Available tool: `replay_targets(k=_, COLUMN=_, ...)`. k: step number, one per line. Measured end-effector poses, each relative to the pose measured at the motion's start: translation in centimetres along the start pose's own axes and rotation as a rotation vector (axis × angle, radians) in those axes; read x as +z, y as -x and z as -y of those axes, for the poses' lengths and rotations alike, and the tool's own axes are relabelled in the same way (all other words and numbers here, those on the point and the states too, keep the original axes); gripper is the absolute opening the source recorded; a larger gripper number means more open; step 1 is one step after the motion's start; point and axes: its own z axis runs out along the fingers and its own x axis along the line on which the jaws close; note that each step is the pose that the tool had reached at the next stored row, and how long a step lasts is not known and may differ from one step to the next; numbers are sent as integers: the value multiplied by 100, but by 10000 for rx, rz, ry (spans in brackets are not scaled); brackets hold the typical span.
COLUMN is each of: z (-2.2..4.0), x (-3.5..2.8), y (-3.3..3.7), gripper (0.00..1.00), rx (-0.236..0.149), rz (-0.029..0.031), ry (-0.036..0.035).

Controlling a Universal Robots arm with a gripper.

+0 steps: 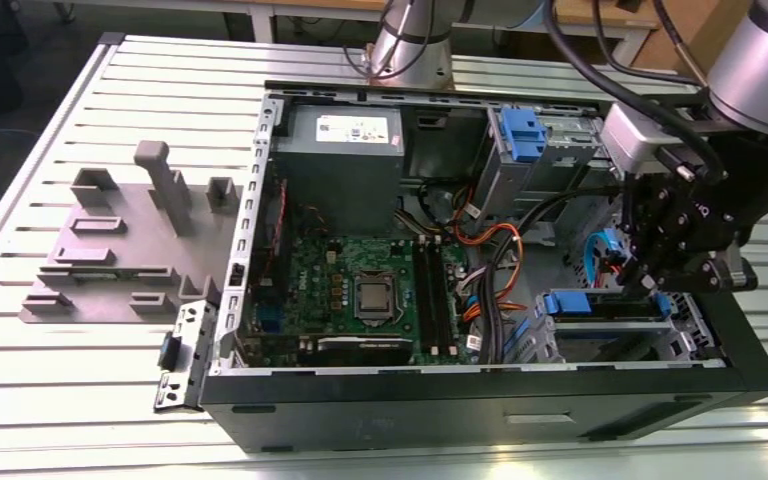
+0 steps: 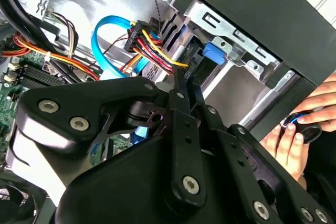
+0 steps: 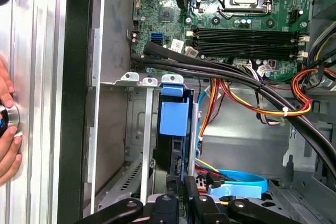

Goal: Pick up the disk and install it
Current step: 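Insert the first disk wire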

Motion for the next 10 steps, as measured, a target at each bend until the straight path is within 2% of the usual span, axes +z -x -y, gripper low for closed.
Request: replay_targets(k=10, z=-23, x=47, y=-4, gripper=17, rx=12, rz=-6, ry=-103)
